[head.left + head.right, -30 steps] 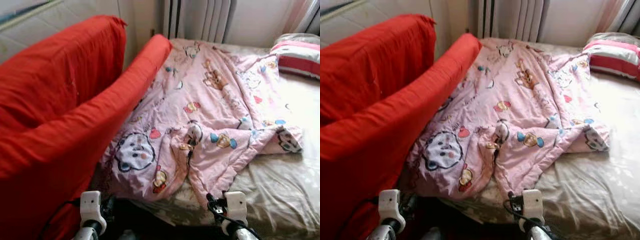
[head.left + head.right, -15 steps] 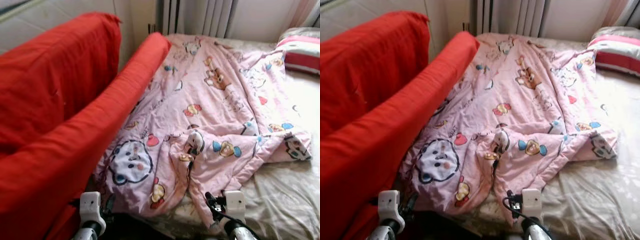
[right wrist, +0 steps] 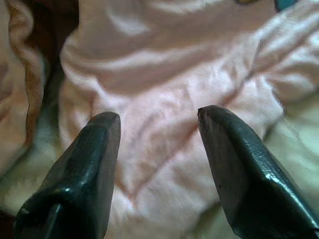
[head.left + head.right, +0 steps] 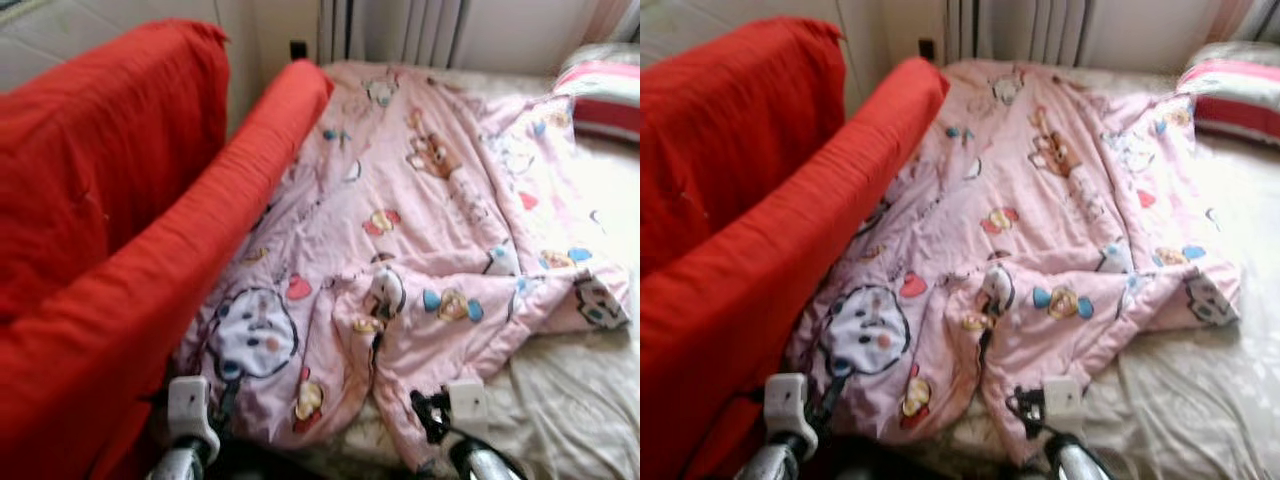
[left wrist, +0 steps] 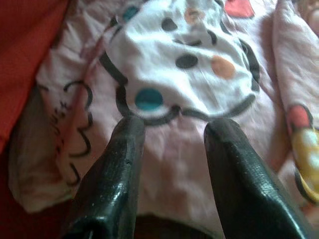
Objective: Clean up the room
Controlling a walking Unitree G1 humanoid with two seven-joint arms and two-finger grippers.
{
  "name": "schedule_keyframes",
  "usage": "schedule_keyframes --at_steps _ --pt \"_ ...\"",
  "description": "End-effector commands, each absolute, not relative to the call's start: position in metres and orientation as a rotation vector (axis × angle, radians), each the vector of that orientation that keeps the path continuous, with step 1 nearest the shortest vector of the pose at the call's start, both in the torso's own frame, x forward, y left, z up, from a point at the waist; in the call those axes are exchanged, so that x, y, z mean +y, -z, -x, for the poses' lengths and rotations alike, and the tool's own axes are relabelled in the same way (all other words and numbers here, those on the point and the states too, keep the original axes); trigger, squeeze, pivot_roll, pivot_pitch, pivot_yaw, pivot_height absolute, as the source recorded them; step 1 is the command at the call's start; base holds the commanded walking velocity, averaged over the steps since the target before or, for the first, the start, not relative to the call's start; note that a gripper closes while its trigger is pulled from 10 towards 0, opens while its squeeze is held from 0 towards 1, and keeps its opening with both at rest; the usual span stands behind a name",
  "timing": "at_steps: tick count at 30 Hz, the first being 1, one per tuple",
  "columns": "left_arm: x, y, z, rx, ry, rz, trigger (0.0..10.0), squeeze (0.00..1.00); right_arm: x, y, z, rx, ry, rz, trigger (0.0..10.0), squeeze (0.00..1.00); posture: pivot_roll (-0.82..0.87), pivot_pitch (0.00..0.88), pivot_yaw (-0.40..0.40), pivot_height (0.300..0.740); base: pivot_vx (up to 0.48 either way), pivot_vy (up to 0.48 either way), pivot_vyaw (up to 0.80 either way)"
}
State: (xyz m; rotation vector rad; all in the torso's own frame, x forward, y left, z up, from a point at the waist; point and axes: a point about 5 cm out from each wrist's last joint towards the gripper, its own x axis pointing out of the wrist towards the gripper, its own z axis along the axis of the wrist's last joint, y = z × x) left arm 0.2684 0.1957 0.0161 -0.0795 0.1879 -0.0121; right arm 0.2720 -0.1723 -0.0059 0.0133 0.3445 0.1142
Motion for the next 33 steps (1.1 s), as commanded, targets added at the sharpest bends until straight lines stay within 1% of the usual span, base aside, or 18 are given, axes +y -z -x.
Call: schedule_keyframes --at_steps 1,4,5,6,11,18,19,20,26,33 --pt "0.198 -0.013 -0.264 0.202 0.007 0.080 10.0 0.00 -0.167 0.018 -0.263 0.421 -0.142 -0.020 10.0 0.00 -0.03 0.250 0.007 0.628 0.000 0.000 0.00" --pt "0.197 -0.014 -0.265 0.200 0.011 0.079 10.0 0.00 -0.166 0.025 -0.261 0.500 -0.138 -0.004 10.0 0.00 -0.02 0.254 0.010 0.628 0.000 0.000 0.00" --pt "0.197 -0.015 -0.265 0.198 0.014 0.077 10.0 0.00 -0.165 0.026 -0.261 0.509 -0.138 -0.012 10.0 0.09 -0.02 0.257 0.010 0.628 0.000 0.000 0.00" --pt "0.197 -0.015 -0.265 0.196 0.017 0.075 10.0 0.00 -0.164 0.025 -0.263 0.505 -0.135 -0.030 10.0 1.00 -0.02 0.257 0.010 0.628 0.000 0.000 0.00" --pt "0.199 -0.017 -0.264 0.190 0.020 0.071 10.0 0.00 -0.162 0.024 -0.266 0.514 -0.107 -0.085 10.0 1.00 0.00 0.269 0.014 0.628 0.000 0.000 0.00" --pt "0.201 -0.020 -0.264 0.180 0.022 0.065 10.0 0.00 -0.156 0.016 -0.278 0.499 -0.078 -0.118 10.0 1.00 0.02 0.296 0.019 0.628 0.000 0.000 0.00" --pt "0.201 -0.020 -0.263 0.179 0.022 0.064 10.0 0.00 -0.155 0.016 -0.280 0.499 -0.078 -0.129 10.0 0.22 0.02 0.303 0.021 0.628 0.000 0.000 0.00" --pt "0.201 -0.021 -0.262 0.177 0.023 0.063 10.0 0.00 -0.153 0.015 -0.282 0.513 -0.084 -0.130 10.0 0.00 0.03 0.311 0.020 0.628 0.000 0.000 0.00" --pt "0.199 -0.025 -0.260 0.163 0.024 0.066 10.0 0.00 -0.151 0.012 -0.289 0.550 -0.064 -0.119 10.0 0.00 0.05 0.334 0.016 0.628 0.000 0.000 0.00" --pt "0.197 -0.029 -0.256 0.150 0.021 0.071 10.0 0.00 -0.151 0.016 -0.286 0.592 -0.064 -0.084 10.0 0.00 0.08 0.367 0.011 0.628 0.000 0.000 0.00"
